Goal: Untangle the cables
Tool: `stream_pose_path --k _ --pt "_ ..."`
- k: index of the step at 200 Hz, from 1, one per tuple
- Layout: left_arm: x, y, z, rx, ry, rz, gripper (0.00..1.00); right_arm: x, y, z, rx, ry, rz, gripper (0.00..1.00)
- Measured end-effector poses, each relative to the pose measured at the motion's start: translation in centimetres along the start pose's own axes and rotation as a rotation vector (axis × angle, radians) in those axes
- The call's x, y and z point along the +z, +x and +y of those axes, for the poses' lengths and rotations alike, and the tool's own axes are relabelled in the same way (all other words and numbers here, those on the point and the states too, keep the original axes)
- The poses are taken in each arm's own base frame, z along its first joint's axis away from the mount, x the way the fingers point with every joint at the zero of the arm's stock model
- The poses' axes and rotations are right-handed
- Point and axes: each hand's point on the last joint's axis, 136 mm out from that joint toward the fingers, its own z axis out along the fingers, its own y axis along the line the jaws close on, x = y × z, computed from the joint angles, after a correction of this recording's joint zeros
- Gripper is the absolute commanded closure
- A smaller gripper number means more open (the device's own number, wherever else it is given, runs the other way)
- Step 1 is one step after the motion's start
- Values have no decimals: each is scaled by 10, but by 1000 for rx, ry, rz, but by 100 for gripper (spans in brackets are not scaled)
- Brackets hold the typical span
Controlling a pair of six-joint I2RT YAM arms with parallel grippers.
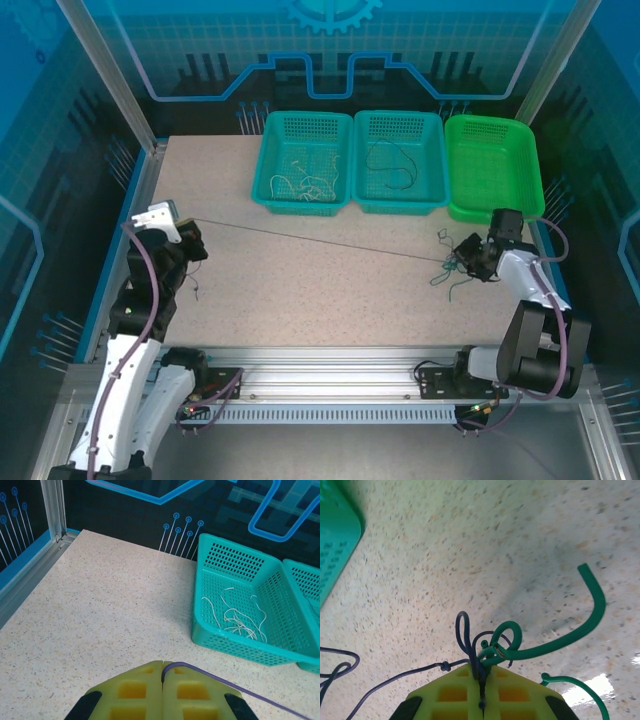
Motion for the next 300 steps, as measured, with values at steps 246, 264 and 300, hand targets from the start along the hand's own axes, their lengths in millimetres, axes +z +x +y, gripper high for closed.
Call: stream_pose_path --k 246,264,300 --pt "0 148 -366 635 1210 -109 35 -189 50 192 -541 -677 -90 100" --pt "5 144 -379 668 1211 -152 41 -191 57 194 -558 -691 -68 100" --pt "7 138 -395 706 1208 -203 100 -192 63 197 -571 -700 -57 97"
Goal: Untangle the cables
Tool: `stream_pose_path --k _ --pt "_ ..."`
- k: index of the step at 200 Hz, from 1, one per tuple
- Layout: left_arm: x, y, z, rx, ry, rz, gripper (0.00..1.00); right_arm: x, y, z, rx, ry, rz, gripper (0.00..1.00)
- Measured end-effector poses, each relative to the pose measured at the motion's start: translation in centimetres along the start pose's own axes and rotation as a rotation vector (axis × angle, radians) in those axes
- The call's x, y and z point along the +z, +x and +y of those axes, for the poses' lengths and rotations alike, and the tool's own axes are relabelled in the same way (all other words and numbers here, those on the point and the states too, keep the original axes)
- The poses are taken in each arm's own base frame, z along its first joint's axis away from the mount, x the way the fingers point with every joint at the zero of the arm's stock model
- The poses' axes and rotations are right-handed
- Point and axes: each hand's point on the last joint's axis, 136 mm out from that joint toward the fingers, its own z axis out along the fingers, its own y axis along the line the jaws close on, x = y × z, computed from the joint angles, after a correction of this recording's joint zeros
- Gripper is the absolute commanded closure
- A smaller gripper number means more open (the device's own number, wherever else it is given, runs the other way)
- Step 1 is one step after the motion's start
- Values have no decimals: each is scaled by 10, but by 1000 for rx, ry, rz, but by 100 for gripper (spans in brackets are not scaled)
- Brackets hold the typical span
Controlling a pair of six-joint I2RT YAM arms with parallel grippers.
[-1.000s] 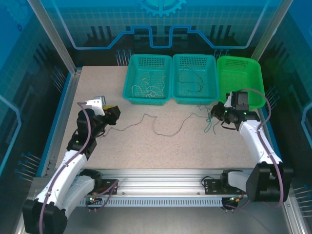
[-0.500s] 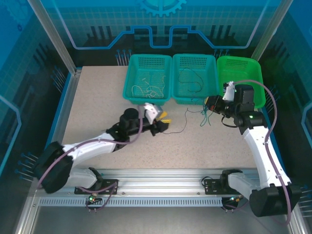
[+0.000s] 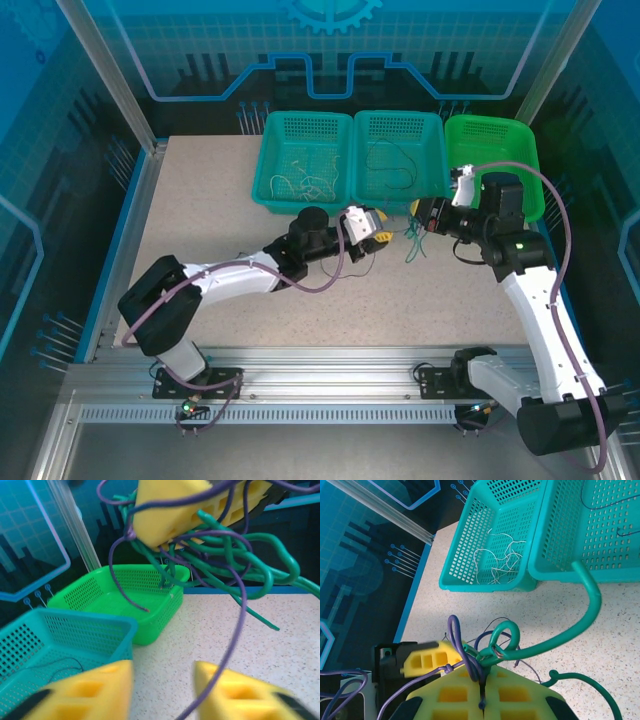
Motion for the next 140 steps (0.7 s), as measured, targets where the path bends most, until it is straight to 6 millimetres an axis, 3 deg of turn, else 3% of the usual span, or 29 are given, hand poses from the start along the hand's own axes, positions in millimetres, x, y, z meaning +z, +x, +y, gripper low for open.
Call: stream_pose_path --k 34,60,84,109,123,140 --pt "-1 0 6 -19 -38 6 100 -2 -5 -14 12 88 -31 88" --pt "-26 -6 5 -121 -59 -5 100 -5 -5 -44 64 233 -59 87" --pt "-67 -28 24 -213 -135 -67 100 -15 -7 -104 164 428 -127 88" --pt "-106 -62 49 -246 -230 -154 100 -19 16 -166 293 581 -115 91" --pt "-120 -76 53 -249 -257 -183 100 -18 26 -183 334 624 -91 92" --pt "-127 -81 54 -259 -265 -185 100 -12 31 -190 341 634 -73 92"
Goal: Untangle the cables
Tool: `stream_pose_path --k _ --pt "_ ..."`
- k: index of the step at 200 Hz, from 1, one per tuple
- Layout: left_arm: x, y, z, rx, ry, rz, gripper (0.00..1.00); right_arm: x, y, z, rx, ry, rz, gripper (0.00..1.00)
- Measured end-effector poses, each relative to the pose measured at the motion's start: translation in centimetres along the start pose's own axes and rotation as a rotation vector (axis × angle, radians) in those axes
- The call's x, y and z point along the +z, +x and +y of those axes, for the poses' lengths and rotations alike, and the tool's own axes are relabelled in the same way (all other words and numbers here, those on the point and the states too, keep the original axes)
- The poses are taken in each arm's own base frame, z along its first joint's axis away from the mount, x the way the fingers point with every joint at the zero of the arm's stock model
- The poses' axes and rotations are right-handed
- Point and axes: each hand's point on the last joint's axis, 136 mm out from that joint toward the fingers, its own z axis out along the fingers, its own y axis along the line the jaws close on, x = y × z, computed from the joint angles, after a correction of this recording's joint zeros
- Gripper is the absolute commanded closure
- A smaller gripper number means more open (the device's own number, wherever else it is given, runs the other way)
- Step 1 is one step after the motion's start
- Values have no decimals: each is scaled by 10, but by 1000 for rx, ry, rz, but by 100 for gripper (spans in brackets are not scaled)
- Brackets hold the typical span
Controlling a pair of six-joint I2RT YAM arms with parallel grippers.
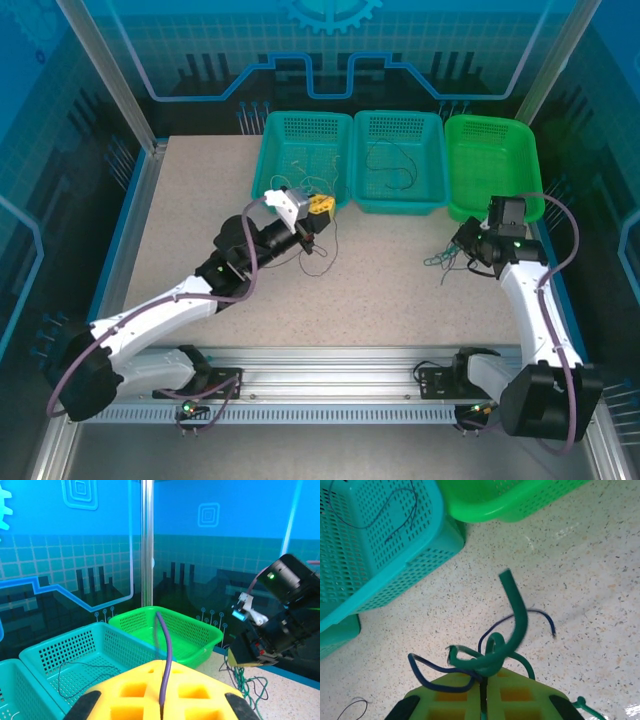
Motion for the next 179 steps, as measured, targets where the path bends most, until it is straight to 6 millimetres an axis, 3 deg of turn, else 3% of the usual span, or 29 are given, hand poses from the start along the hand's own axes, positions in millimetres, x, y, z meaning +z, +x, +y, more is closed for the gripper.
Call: stream_pose_path --k 19,36,52,61,82,95,107,119,142,160,179 --pt "0 10 1 -21 -4 41 100 15 11 0 -20 1 25 87" --pt "2 20 2 -50 -6 80 100 36 43 2 -65 3 112 74" --pt "6 23 2 -69 -8 95 100 54 75 0 -115 5 212 49" --pt "9 22 3 -79 -7 97 100 58 87 -4 -132 9 249 38" --pt "13 16 3 -87 -7 94 100 53 93 -1 -169 -28 250 32" --pt "14 12 3 -93 -9 91 100 39 84 18 -232 -112 189 29" --pt "15 9 5 -103 -21 93 100 20 80 47 -325 -235 118 26" --pt "16 8 8 -106 -40 97 100 -1 88 83 -434 -385 79 25" --pt "16 6 14 -124 -75 113 100 -38 124 143 -630 -687 38 24" --pt "17 3 17 -132 -94 121 100 -51 160 163 -725 -829 49 29" --pt "17 3 19 -132 -109 128 100 -49 188 176 -800 -899 89 34"
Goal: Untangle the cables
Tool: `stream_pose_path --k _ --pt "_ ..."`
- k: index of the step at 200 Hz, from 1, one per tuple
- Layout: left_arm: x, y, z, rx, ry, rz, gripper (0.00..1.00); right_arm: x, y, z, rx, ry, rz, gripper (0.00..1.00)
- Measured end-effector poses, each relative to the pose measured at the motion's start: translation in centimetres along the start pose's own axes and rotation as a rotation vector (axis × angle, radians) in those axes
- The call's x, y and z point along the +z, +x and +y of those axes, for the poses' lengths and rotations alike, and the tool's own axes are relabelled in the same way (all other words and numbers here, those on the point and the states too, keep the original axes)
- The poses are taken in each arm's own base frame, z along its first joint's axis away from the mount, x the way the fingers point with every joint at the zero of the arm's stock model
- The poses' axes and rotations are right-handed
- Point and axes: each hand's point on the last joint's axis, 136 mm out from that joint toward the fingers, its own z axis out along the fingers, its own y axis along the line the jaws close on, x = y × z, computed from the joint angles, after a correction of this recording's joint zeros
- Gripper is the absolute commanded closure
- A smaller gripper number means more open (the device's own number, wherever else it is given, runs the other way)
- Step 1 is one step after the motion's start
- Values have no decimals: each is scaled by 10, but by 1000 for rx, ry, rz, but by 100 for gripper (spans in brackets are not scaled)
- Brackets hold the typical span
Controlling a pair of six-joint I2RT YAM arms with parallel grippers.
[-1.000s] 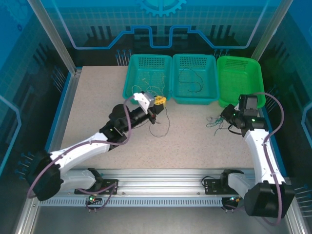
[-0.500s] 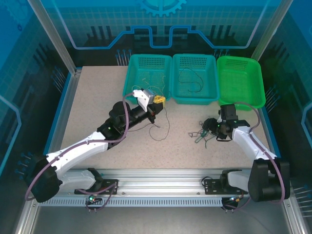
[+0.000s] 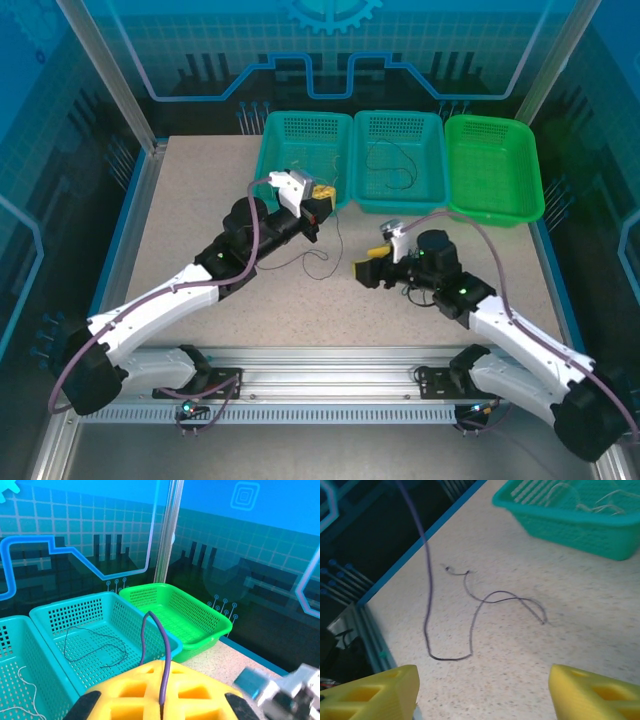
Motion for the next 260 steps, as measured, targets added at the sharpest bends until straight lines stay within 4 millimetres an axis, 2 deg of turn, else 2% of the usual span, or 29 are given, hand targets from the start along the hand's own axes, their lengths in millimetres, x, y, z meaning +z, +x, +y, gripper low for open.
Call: stream_pose_path --k 34,61,126,158,187,198,210,221,245,260 --pt "0 3 3 -1 -14 23 100 38 21 24 -71 -95 84 34" --pt "-2 2 6 -1 -28 26 100 67 30 29 -125 -78 119 33" --pt "-18 -13 15 0 -84 5 100 137 22 -18 -227 221 159 4" --pt "-26 -16 20 0 -106 -7 100 171 23 -37 -281 292 200 3" --pt "-33 -7 28 0 -139 12 100 200 30 -46 -287 301 251 8" --pt "-37 0 33 -1 -159 24 100 208 34 -48 -284 300 263 14" --pt "-42 7 38 -4 -181 38 100 214 41 -50 -274 293 282 25" --pt "-47 14 44 -13 -205 47 100 219 46 -52 -273 288 299 30" --pt "-58 26 59 -34 -263 69 100 221 51 -50 -265 266 301 26" --pt "-65 30 70 -53 -301 81 100 209 56 -44 -262 231 277 20"
